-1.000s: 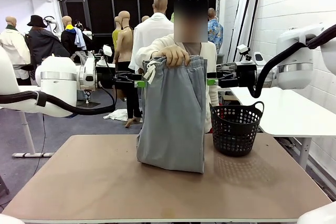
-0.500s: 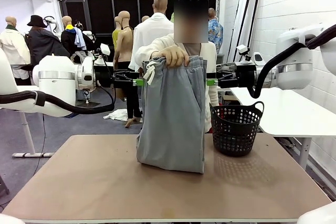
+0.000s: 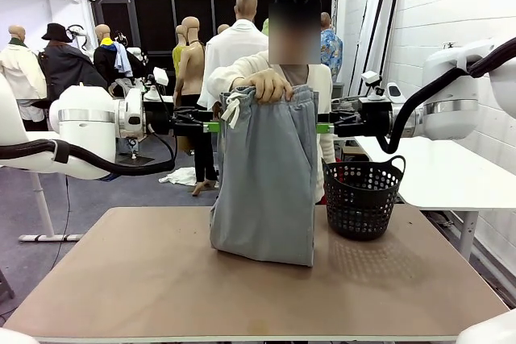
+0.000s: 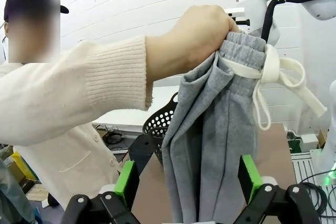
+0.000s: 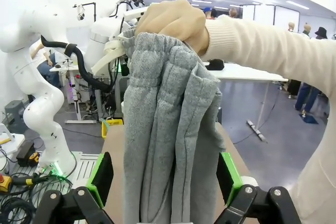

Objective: Fold the training pants.
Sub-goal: Release the ends of the Training pants and then grab the overlapped ends, then fold the Training pants in half.

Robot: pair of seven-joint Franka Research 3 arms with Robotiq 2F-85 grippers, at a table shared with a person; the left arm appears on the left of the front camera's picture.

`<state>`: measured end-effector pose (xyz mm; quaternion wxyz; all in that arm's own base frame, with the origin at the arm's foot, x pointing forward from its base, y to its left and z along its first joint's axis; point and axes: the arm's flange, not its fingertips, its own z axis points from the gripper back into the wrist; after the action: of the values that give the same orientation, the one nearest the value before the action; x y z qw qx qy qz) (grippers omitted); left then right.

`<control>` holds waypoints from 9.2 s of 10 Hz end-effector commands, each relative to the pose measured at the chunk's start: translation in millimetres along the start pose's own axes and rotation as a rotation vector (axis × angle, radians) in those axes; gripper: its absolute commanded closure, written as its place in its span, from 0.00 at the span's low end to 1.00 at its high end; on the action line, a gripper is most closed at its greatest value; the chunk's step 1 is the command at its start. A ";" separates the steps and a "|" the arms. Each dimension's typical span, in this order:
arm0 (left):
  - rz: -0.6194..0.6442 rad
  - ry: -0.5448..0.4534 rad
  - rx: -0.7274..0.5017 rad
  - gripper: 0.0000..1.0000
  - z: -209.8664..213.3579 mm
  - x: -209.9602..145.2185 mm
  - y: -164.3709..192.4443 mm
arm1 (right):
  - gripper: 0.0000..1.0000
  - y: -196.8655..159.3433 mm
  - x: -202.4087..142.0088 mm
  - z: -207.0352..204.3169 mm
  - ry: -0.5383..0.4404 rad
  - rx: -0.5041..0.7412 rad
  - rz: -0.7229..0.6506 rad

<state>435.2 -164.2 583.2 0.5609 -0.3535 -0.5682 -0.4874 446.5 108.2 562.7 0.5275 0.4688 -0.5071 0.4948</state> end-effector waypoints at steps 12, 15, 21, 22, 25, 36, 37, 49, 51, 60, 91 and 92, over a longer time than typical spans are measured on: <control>0.001 -0.012 -0.083 0.00 -21.0 -2.0 1.0 | 0.00 -1.0 -1.4 -18.2 -0.011 0.029 -0.038; 0.023 -0.013 -0.151 0.00 -32.5 -3.6 -5.6 | 0.00 -3.5 -1.8 -20.8 -0.011 0.030 -0.039; 0.052 0.004 -0.251 0.00 -34.4 -7.3 -13.7 | 0.00 -5.4 -2.1 -24.9 -0.005 0.037 -0.042; 0.051 -0.002 -0.254 0.00 -36.6 -7.0 -14.2 | 0.00 -6.0 -2.3 -26.0 -0.006 0.039 -0.041; 0.067 -0.007 -0.248 0.00 -46.5 -7.6 -13.9 | 0.00 -3.7 -1.9 -30.1 -0.003 0.056 -0.044; 0.090 0.012 -0.254 0.00 -92.7 -2.6 0.5 | 0.00 0.6 -10.0 -61.5 -0.001 0.128 -0.093; 0.094 0.005 -0.261 0.00 -95.9 -3.8 1.6 | 0.00 -0.6 -9.9 -65.2 -0.005 0.131 -0.088; 0.134 0.046 -0.376 0.00 -95.5 -3.7 -13.6 | 0.00 -9.7 -14.2 -83.1 -0.011 0.153 -0.092; 0.117 0.028 -0.334 0.00 -98.5 -4.7 -16.1 | 0.00 -10.9 -14.9 -84.2 -0.013 0.154 -0.088; 0.069 -0.048 -0.207 1.00 -110.7 -6.0 -13.8 | 1.00 -16.6 -15.6 -82.1 -0.037 0.164 -0.056; 0.105 0.006 -0.234 1.00 -110.3 -12.9 -6.8 | 1.00 -15.6 -22.3 -77.9 -0.006 0.161 -0.073; 0.105 0.006 -0.234 1.00 -110.3 -12.9 -6.8 | 1.00 -15.6 -22.3 -77.9 -0.006 0.161 -0.073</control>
<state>467.0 -270.1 558.5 0.5514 -0.4432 -0.4730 -0.5252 468.9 182.0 533.0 0.5082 0.5271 -0.4475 0.5135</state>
